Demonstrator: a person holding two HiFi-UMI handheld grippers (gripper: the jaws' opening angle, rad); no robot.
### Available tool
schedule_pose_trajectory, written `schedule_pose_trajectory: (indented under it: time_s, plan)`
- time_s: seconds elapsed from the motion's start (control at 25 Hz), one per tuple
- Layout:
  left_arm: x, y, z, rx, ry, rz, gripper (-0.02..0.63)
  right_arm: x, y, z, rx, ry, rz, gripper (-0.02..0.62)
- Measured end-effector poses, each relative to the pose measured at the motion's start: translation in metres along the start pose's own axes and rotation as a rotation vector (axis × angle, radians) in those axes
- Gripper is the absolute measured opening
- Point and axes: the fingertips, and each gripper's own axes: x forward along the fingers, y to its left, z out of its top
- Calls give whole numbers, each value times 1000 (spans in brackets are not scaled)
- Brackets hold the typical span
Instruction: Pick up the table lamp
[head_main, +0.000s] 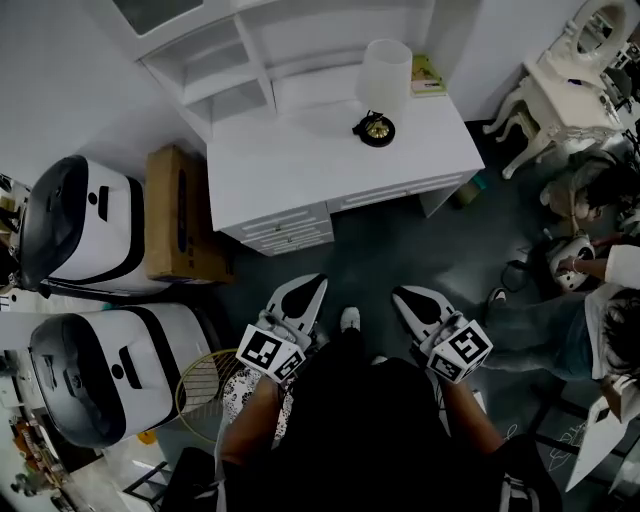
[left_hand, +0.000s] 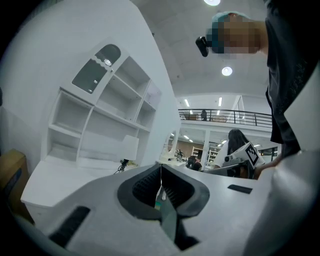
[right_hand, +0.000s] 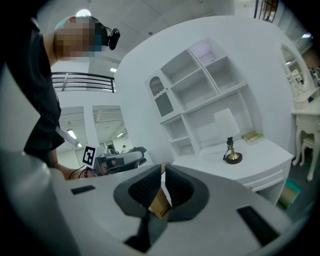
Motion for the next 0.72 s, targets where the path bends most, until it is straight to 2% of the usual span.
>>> schedule_pose_trajectory:
  time_s: [0.16, 0.44, 0.72]
  plan:
    - [6, 10, 0, -2, 1, -27, 18, 7, -4, 0, 0, 1, -35, 40]
    - [6, 22, 7, 1, -21, -31, 18, 8, -9, -2, 10, 5, -86, 40]
    - [12, 28, 9, 14, -25, -25, 18, 16, -16, -7, 10, 21, -79, 40]
